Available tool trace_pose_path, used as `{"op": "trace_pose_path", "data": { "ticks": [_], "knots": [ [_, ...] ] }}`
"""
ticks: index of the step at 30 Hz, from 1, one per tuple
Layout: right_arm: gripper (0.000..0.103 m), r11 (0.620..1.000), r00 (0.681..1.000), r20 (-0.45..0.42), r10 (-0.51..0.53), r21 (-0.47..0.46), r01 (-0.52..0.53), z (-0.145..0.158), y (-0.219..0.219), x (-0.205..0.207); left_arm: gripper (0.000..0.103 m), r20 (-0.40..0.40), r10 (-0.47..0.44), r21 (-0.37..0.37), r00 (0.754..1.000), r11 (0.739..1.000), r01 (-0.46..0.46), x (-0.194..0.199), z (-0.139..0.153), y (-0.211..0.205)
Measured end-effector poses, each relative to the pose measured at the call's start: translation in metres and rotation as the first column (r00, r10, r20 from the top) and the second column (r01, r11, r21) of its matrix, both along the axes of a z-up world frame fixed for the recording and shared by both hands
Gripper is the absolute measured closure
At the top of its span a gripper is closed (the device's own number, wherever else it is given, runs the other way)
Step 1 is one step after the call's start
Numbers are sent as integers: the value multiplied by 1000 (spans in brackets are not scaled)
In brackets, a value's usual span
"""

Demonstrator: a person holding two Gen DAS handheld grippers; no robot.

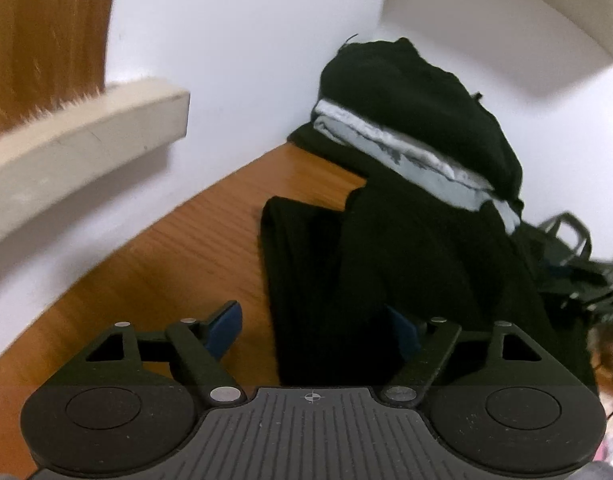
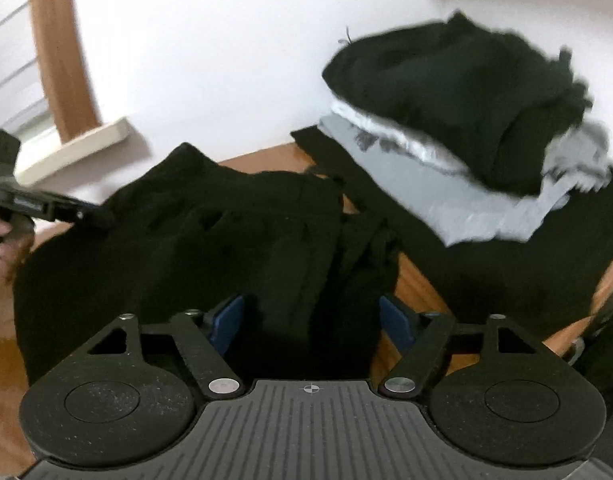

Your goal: Fold clothes

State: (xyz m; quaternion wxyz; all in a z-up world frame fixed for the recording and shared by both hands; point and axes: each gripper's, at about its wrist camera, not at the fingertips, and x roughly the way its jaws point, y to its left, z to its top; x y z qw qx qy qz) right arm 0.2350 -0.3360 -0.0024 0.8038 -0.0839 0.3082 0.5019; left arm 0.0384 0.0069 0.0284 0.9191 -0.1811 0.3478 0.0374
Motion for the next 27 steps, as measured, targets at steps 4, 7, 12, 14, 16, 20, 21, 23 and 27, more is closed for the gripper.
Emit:
{"op": "trace_pose_path", "data": {
  "ticks": [4,7,12,14,16,20,21,23,27],
  "knots": [
    [24,999,998,-70,7,48,-3,-10,3,16,17,9,-11,-68,1000,998,12,12,-7,12],
    [24,997,996,-84,17,73,-11,-13,7,23,18,13,-25,-95,1000,995,27,19,-8,17],
    [57,993,991,-115,72,101,-60,-14,17,29,37,18,-67,-137,998,988,69,33,-10,20],
    [70,991,986,-137,90,108,-75,-14,19,29,57,24,-82,-166,996,982,84,36,-12,21],
    [75,991,988,-121,98,107,-85,-12,19,25,68,35,-93,-180,995,979,98,38,-12,21],
    [80,983,993,-43,109,156,-101,2,10,8,76,89,-115,-115,989,985,124,28,7,11],
    [81,978,993,-23,113,179,-107,8,6,3,76,106,-122,-99,987,986,133,25,14,7],
    [81,969,992,23,123,213,-125,22,0,-6,77,145,-136,-69,980,987,147,19,31,0],
    [81,944,978,177,107,292,-156,61,-15,-24,78,253,-170,7,952,985,174,18,80,-16]
  ]
}}
